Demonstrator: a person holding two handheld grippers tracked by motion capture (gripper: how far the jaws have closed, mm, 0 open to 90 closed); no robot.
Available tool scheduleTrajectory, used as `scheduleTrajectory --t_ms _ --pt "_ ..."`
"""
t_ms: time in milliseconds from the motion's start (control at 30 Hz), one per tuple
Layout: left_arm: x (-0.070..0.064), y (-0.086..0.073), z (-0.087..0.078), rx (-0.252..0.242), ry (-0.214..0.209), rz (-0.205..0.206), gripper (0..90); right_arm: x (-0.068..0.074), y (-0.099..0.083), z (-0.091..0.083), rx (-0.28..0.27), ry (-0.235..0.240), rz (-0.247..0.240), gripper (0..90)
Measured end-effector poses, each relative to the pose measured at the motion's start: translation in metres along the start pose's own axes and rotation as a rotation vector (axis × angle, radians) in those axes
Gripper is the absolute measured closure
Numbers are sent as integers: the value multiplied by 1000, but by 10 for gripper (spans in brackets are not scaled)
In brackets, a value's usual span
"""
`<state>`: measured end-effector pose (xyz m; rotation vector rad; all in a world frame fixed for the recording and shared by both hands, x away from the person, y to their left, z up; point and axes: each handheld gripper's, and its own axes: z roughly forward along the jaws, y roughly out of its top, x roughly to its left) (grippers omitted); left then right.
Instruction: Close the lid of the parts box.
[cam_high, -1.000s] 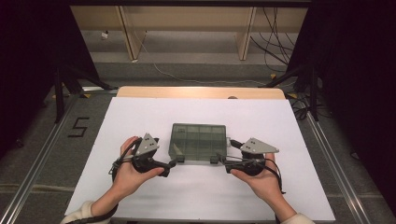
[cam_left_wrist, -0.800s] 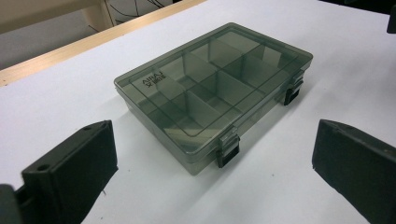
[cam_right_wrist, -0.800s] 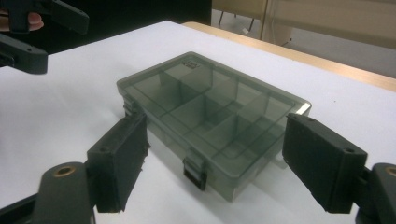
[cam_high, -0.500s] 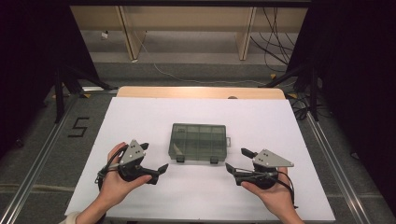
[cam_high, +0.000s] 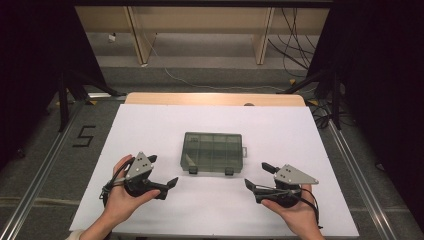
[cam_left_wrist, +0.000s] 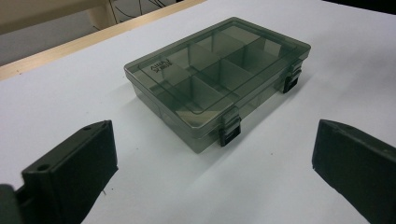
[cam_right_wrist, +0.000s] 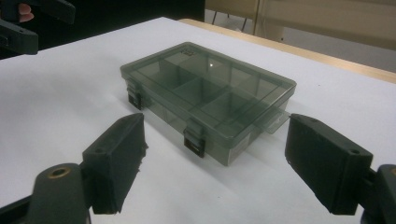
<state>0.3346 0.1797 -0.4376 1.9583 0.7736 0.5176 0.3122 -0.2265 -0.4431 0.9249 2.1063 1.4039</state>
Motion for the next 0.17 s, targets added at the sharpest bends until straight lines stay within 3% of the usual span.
scheduleTrajectory --t_ms 167 --pt "1 -1 2 1 0 -7 0 3 0 1 -20 9 25 209"
